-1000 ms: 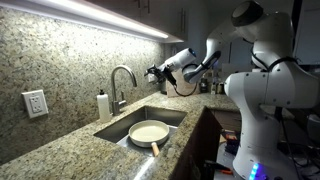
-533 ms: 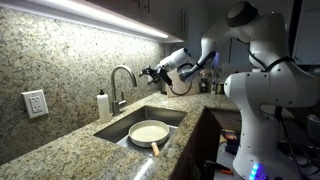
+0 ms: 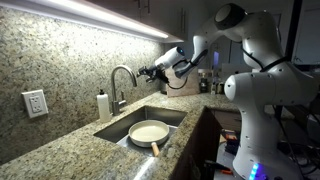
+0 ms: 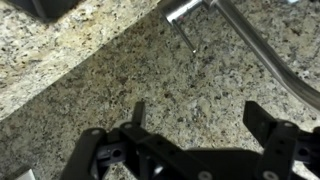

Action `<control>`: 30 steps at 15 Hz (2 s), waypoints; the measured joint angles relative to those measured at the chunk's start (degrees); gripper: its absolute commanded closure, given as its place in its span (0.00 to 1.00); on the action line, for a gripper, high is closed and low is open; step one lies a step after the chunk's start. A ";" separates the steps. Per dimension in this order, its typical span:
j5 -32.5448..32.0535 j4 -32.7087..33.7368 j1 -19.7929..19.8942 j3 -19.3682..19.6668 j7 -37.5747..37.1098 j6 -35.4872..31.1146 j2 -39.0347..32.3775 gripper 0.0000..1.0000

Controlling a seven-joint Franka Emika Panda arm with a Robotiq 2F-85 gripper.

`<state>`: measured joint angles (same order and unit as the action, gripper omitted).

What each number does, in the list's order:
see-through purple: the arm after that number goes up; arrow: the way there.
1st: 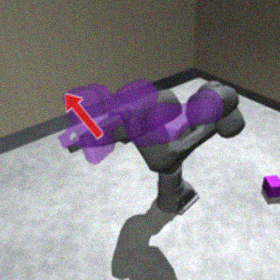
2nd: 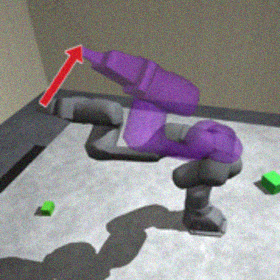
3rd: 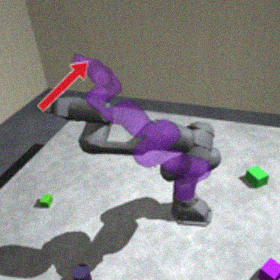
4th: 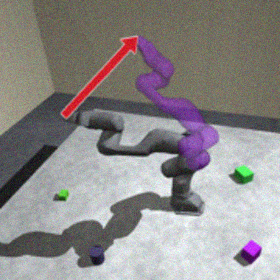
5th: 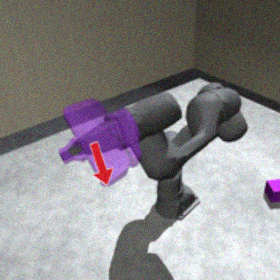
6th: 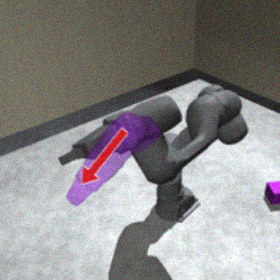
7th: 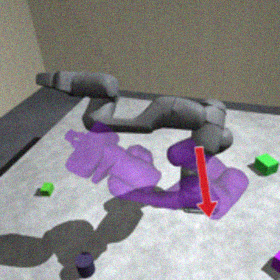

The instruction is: Turn the faucet to the right then open and close the tap and turn the faucet to the left,pick up the sponge and scrub the pan

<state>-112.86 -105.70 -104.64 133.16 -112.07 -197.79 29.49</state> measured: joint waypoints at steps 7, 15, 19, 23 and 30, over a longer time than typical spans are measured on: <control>-7.24 6.23 -9.60 7.03 -0.18 0.00 1.64 0.00; -12.07 10.23 -11.63 7.03 -0.24 0.00 5.56 0.00; -12.07 10.31 -11.64 7.19 -0.24 0.00 5.85 0.00; -12.07 12.44 -11.78 7.58 -0.06 0.00 8.19 0.00; -12.18 19.01 -17.20 8.31 0.27 0.00 14.73 0.00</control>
<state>-125.04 -86.69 -121.84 141.47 -111.80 -197.79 44.22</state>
